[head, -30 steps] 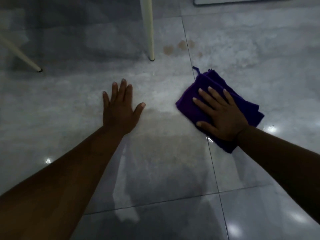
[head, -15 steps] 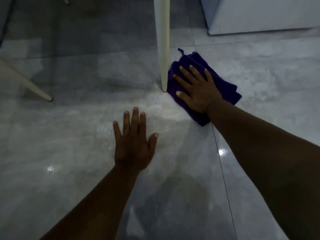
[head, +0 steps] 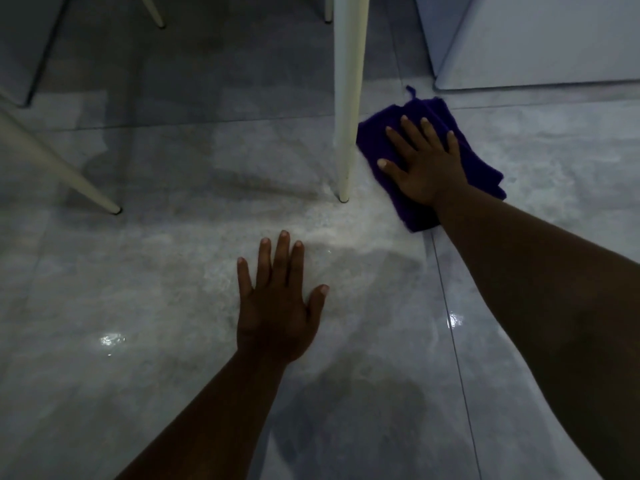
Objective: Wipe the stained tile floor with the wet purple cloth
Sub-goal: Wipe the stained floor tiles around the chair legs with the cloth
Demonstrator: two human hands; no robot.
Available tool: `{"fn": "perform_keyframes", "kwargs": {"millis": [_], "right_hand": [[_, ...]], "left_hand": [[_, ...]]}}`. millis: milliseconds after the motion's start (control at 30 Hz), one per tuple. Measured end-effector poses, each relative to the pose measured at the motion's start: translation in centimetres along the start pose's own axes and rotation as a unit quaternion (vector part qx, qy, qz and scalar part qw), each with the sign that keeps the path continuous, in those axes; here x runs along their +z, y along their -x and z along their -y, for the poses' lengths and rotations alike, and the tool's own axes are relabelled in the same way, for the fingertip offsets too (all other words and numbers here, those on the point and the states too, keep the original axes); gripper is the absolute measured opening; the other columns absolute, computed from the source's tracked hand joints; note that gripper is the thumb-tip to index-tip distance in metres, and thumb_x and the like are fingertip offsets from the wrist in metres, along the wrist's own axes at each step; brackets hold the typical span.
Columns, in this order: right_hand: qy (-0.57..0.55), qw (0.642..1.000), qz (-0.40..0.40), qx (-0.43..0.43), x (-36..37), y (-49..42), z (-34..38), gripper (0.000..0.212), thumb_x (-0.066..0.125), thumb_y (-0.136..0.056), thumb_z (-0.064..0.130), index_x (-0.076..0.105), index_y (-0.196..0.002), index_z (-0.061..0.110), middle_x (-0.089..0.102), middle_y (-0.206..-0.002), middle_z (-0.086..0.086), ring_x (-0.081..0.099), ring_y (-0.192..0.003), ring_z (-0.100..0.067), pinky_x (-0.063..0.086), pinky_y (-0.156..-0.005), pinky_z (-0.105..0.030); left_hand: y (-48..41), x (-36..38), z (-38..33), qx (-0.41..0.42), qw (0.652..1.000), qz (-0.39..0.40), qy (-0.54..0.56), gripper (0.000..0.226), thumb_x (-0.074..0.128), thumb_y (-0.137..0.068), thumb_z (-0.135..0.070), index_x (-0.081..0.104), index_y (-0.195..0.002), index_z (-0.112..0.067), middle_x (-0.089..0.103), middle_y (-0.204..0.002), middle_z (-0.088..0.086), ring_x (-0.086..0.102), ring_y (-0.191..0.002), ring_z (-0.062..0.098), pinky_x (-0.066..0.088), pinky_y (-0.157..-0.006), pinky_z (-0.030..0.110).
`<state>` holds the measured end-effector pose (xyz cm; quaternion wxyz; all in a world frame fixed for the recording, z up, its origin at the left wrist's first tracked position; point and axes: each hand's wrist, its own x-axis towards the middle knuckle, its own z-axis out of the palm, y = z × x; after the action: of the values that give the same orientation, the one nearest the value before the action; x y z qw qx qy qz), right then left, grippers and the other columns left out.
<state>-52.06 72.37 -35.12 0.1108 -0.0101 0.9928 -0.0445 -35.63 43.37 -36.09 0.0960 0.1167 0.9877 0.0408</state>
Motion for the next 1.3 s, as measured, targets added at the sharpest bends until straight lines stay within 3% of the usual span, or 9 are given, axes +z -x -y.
{"fn": "perform_keyframes", "kwargs": {"millis": [133,300,467,600,733,967,1300], "right_hand": [[0.003,0.999,-0.006,0.051,0.6,4.2,-4.4,0.072,0.014,-0.092,0.067,0.003,-0.156,0.036,-0.003,-0.168,0.002,-0.005,-0.154,-0.025,-0.003,-0.121,-0.058],[0.001,1.000,-0.014,0.025,1.8,12.0,-4.6,0.073,0.013,-0.091,0.067,0.008,-0.157,0.035,0.006,-0.168,-0.001,0.003,-0.154,-0.028,0.002,-0.121,-0.058],[0.025,0.996,0.015,-0.086,4.5,25.5,-2.3,0.071,0.026,-0.094,0.065,0.023,-0.156,0.029,0.017,-0.166,-0.006,0.012,-0.153,-0.033,0.016,-0.117,-0.064],[0.054,0.976,0.041,-0.208,7.8,37.3,-1.7,0.072,0.037,-0.092,0.068,0.031,-0.153,0.031,0.021,-0.165,-0.004,0.016,-0.152,-0.034,0.017,-0.116,-0.065],[0.068,0.968,0.074,-0.228,8.0,42.9,-6.7,0.074,0.039,-0.090,0.069,0.025,-0.154,0.035,0.016,-0.166,0.002,0.017,-0.153,-0.030,0.021,-0.114,-0.064],[0.058,0.994,0.035,-0.084,5.1,31.1,-10.2,0.071,0.025,-0.094,0.065,0.019,-0.156,0.030,0.017,-0.166,-0.004,0.012,-0.153,-0.030,0.017,-0.117,-0.063],[0.021,1.000,-0.001,0.008,0.7,8.6,-9.1,0.073,0.010,-0.091,0.068,0.004,-0.157,0.036,0.000,-0.168,0.002,-0.003,-0.154,-0.026,0.001,-0.122,-0.058]], "left_hand": [[0.1,0.0,0.0,0.003,1.000,-0.006,-0.013,0.075,0.015,-0.096,-0.061,0.011,-0.157,-0.018,0.004,-0.168,0.007,0.002,-0.154,0.031,0.008,-0.121,0.061],[0.1,-0.1,-0.3,-0.001,1.000,-0.008,-0.011,0.075,0.015,-0.096,-0.062,0.010,-0.157,-0.018,0.002,-0.168,0.008,0.001,-0.154,0.032,0.007,-0.121,0.061],[0.5,-0.2,-0.9,0.017,1.000,-0.011,-0.008,0.076,0.016,-0.095,-0.061,0.014,-0.156,-0.016,0.006,-0.167,0.009,0.005,-0.154,0.034,0.008,-0.120,0.063],[0.3,-0.1,0.2,0.007,1.000,-0.017,-0.025,0.077,0.014,-0.095,-0.062,0.014,-0.157,-0.016,0.006,-0.167,0.009,0.005,-0.154,0.034,0.009,-0.120,0.063],[0.2,0.1,-0.1,0.010,1.000,-0.011,-0.010,0.080,0.008,-0.093,-0.066,0.007,-0.158,-0.019,-0.003,-0.168,0.006,-0.003,-0.154,0.030,0.004,-0.121,0.061],[0.1,0.1,-0.3,0.008,1.000,-0.007,-0.011,0.084,0.009,-0.091,-0.069,0.010,-0.157,-0.017,0.001,-0.167,0.008,0.000,-0.154,0.032,0.005,-0.121,0.062],[0.0,-0.1,-0.3,0.004,1.000,-0.010,-0.007,0.081,0.017,-0.093,-0.066,0.018,-0.156,-0.016,0.006,-0.167,0.007,0.004,-0.154,0.031,0.009,-0.120,0.062]]}}
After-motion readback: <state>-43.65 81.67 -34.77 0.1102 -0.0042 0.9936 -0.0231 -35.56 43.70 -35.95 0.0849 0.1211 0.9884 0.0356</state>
